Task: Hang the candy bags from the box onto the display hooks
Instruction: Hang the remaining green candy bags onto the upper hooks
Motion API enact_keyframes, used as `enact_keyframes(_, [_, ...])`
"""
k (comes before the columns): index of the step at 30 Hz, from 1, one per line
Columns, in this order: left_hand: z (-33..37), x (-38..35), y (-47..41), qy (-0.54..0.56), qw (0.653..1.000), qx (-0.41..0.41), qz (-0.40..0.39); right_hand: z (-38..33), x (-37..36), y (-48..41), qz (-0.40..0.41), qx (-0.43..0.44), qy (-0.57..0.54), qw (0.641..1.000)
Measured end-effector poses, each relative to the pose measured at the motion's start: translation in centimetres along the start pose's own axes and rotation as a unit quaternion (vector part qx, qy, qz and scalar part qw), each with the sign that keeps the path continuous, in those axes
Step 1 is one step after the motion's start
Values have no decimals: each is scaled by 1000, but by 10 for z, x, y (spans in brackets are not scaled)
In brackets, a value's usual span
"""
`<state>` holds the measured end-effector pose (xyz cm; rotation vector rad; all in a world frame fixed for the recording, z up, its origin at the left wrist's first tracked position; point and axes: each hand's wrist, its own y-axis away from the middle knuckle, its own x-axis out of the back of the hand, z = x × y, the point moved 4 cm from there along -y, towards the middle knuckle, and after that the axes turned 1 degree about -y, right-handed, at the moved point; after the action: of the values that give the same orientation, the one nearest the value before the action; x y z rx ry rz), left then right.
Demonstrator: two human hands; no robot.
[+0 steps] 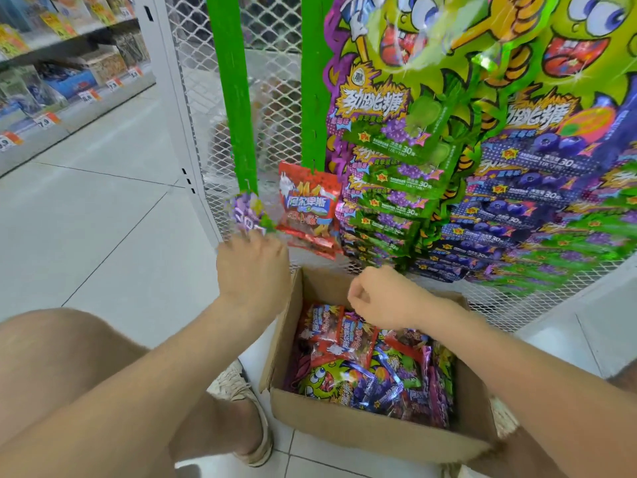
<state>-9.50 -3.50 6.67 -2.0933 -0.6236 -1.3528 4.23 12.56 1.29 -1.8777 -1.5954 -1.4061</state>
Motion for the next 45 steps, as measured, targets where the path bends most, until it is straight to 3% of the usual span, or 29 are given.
enact_keyframes(3, [49, -26, 6, 79, 977, -142, -142, 30, -22, -1, -70, -30, -7, 997])
enact_keyframes(5, [83, -47, 11, 177, 916, -229, -278, 48, -33, 2, -86, -53, -4, 995])
enact_keyframes(7, [111, -76, 20, 220, 855, -275, -381, 68, -44, 6, -94, -70, 1, 993])
enact_keyframes(9, [132, -116, 26, 225, 837, -268, -420, 90, -58, 7, -95, -85, 5, 992])
enact_keyframes(15, [162, -248, 33, 198, 877, -112, -424, 143, -109, 2, -113, -127, -31, 985])
enact_keyframes(18, [175, -269, 27, 233, 870, -45, -432, 155, -123, 0, -83, -168, -47, 981])
enact_keyframes(21, [185, -274, 23, 274, 850, 0, -449, 160, -132, -8, -124, -168, -67, 976])
enact_keyframes(24, [195, -280, 25, 238, 867, 0, -438, 165, -136, -18, -140, -166, -64, 974])
enact_keyframes(29, [205, -255, 16, 168, 936, -72, -301, 163, -134, -27, -141, -158, -43, 976])
enact_keyframes(31, [201, -242, 13, 174, 945, -98, -260, 159, -127, -30, -139, -160, -19, 977])
enact_keyframes(33, [198, -230, 11, 237, 935, -60, -257, 155, -119, -31, -149, -162, 11, 975])
enact_keyframes(37, [173, -200, -2, 349, 872, 124, -320, 124, -90, -31, -139, -158, 53, 976])
enact_keyframes(41, [148, -176, -12, 438, 800, 179, -369, 75, -51, -17, -152, -130, 85, 976])
enact_keyframes(42, [140, -170, -13, 467, 773, 196, -382, 63, -42, -12, -163, -120, 95, 975])
enact_keyframes(45, [119, -142, -13, 590, 640, 255, -423, 24, -22, 2, -178, -76, 137, 972])
